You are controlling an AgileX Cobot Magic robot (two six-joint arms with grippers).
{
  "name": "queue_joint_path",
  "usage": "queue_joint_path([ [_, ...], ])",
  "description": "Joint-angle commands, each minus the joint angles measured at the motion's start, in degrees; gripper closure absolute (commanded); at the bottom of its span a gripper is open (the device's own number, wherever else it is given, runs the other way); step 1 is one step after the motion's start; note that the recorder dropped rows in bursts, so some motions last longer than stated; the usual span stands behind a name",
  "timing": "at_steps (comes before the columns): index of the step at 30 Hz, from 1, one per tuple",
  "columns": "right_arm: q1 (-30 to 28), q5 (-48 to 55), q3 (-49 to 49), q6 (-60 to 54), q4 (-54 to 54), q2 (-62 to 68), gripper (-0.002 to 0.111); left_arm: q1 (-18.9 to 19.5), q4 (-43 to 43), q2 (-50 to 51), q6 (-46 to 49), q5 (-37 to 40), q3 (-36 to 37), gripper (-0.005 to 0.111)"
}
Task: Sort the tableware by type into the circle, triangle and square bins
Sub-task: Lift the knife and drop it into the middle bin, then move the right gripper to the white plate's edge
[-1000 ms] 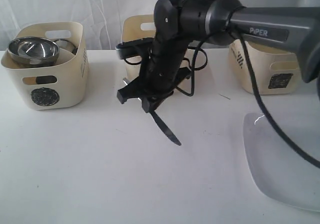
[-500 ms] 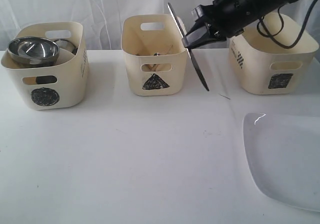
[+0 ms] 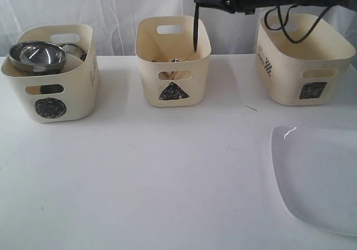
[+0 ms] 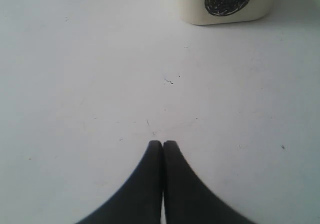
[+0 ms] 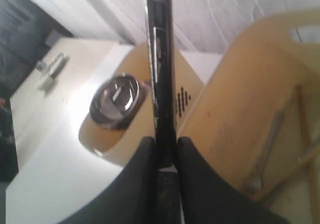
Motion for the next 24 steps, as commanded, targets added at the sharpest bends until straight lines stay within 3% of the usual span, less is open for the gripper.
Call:
queue_joint_path([
  [1, 1.22, -6.86, -5.98, -4.93, 8.58, 5.23, 0.108, 0.11, -0.39, -0.3, 0.05, -0.17, 0.24, 0.107],
  [8, 7.67, -20.23, -10.86, -23.81, 16.03, 13.48, 0.107, 0.11, -0.39, -0.3, 0.05, -0.17, 0.24, 0.107],
  [11, 9.11, -24.05, -10.86, -28.12, 15.89, 13.72, 0.09, 0.11, -0.39, -0.3, 0.05, -0.17, 0.24, 0.107],
  [15, 9.33, -25.24, -10.86, -27.98, 15.72, 13.72, 0.072, 0.11, -0.39, -0.3, 0.05, -0.17, 0.24, 0.107],
  [20, 8.51, -19.71, -10.86, -22.35, 14.96, 13.17, 0.071, 0.11, -0.39, -0.3, 0.05, -0.17, 0.24, 0.107],
  [24, 5.74, -11.58, -10.86, -8.42, 8.32, 10.49, 0.079, 0.11, -0.39, -0.3, 0.05, -0.17, 0.24, 0.107],
])
